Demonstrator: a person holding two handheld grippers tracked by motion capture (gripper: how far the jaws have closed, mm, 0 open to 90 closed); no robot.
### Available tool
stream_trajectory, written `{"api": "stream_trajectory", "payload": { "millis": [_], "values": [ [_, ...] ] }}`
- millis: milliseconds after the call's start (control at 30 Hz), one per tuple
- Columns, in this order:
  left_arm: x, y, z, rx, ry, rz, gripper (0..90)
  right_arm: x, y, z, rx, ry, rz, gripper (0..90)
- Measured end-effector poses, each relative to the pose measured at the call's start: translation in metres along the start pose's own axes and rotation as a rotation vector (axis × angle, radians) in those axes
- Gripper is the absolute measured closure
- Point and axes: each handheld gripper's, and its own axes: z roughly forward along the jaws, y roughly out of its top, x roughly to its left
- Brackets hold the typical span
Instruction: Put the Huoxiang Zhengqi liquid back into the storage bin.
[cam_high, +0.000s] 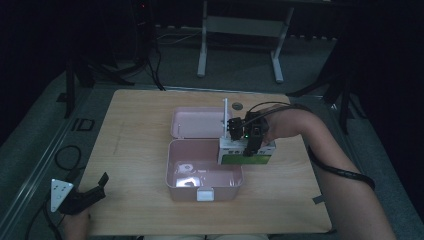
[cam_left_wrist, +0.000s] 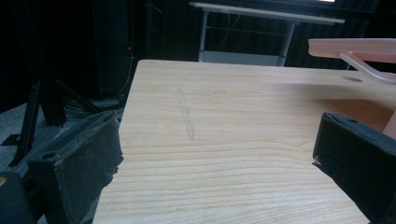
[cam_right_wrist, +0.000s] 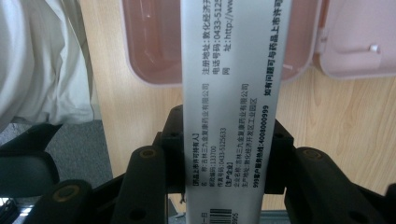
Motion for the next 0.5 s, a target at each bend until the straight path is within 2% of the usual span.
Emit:
{"api": "stream_trajectory", "payload": {
  "millis": [500],
  "values": [
    [0.001,0.000,0.000,-0.002,-0.004,-0.002,1.0,0.007,0.042,0.003,-0.024,0.013,-0.066,62.0]
  ]
}}
